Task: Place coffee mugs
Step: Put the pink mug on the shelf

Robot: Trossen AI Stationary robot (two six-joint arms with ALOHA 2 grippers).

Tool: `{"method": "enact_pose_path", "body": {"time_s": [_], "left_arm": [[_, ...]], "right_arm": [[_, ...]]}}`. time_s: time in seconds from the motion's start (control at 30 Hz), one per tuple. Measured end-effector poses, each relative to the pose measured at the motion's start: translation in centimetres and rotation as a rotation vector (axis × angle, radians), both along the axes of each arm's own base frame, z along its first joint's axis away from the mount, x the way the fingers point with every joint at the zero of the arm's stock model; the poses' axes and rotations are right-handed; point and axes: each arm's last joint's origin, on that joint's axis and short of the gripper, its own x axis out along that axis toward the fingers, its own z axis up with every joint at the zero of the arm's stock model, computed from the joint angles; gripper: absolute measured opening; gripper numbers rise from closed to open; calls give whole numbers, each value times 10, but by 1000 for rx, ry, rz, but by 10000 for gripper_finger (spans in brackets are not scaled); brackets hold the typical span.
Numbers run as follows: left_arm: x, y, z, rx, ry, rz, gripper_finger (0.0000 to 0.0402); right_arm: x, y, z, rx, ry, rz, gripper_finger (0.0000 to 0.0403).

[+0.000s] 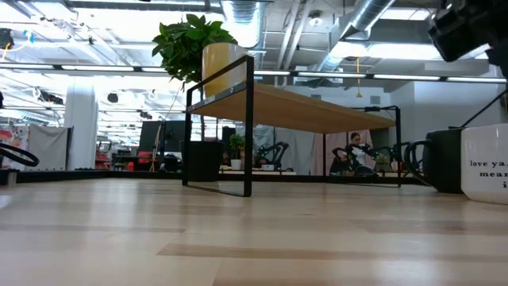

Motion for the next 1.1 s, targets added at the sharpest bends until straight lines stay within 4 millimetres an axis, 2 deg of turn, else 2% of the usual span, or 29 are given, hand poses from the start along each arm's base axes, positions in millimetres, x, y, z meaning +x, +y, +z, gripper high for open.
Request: {"method": "enact_pose_path", "body": {"time_s": [0.23,0.63,0.77,0.93,1.1], "left_arm": [[0,0,0,2,0,0,173],[0,0,0,98,12,12,173],[0,0,0,98,13,12,173],[0,0,-1,99,22,11,173],[0,0,-2,105,32,13,173]], "right_arm": [[8,0,-9,5,74,-76,62],[20,-14,-10,-55,11,-102,61],[21,-19,-11,-53,42,-128,64],[15,-21,-12,-64,113,-96,91],[9,-22,8,-107,171,-64,135]]}}
